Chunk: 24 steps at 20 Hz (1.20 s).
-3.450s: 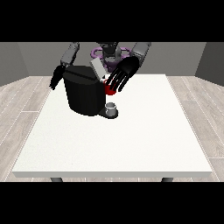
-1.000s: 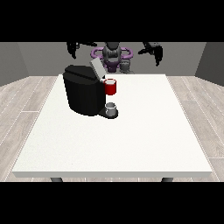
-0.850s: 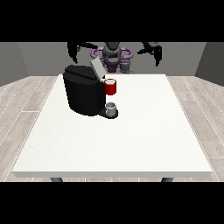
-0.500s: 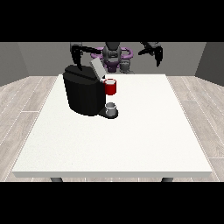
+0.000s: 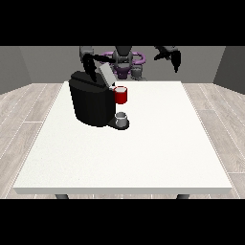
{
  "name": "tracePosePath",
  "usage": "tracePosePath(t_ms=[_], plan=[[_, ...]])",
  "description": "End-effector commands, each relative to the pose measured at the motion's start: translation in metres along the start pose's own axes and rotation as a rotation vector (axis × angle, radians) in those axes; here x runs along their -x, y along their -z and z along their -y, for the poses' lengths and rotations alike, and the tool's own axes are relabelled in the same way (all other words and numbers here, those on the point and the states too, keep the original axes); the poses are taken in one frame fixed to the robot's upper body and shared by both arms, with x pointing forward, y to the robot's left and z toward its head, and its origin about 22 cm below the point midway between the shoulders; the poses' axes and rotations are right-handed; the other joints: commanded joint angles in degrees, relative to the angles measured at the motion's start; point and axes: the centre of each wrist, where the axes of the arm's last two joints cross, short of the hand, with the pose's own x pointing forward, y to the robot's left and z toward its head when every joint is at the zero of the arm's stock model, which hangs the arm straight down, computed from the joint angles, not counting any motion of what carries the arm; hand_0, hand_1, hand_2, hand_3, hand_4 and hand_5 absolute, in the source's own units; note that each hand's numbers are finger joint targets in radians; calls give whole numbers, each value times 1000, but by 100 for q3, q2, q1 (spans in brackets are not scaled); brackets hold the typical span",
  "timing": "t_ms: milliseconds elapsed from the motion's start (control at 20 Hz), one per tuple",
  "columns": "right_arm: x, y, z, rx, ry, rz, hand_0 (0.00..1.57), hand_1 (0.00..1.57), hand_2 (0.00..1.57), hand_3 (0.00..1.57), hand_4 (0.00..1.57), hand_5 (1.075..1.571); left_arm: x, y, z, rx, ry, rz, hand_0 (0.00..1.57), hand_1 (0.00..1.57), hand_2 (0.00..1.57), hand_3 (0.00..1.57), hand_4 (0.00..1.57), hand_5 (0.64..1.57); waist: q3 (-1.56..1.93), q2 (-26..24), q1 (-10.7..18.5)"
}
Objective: Insert the coffee pod into the coffee machine and close the lid
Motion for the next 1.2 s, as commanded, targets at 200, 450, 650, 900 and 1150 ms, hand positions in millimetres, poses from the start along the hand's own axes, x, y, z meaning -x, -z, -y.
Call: tracePosePath(t_ms=[200,450,650,900,1150], plan=[[-34,17,-30,-94,-24,38,0,0,0,0,166,1571,6,-5,-15,-47,31,-14,0,0,0,0,347,1571,-1,226,-210],[-44,26,-13,-41,-92,109,0,0,0,0,200,1571,-2,-9,-15,-13,40,27,0,0,0,0,360,1571,-1,497,52],[-82,35,-37,-91,-137,160,0,0,0,0,119,1571,3,-3,-3,-11,43,31,0,0,0,0,380,1571,-3,509,115],[-89,35,-58,-139,-162,153,0,0,0,0,0,1571,18,-13,10,-18,59,-11,0,0,0,0,319,1571,-3,458,210],[-85,32,-69,-105,-193,196,0,0,0,0,0,1571,-13,8,17,51,47,53,0,0,0,0,326,1571,2,597,657]])
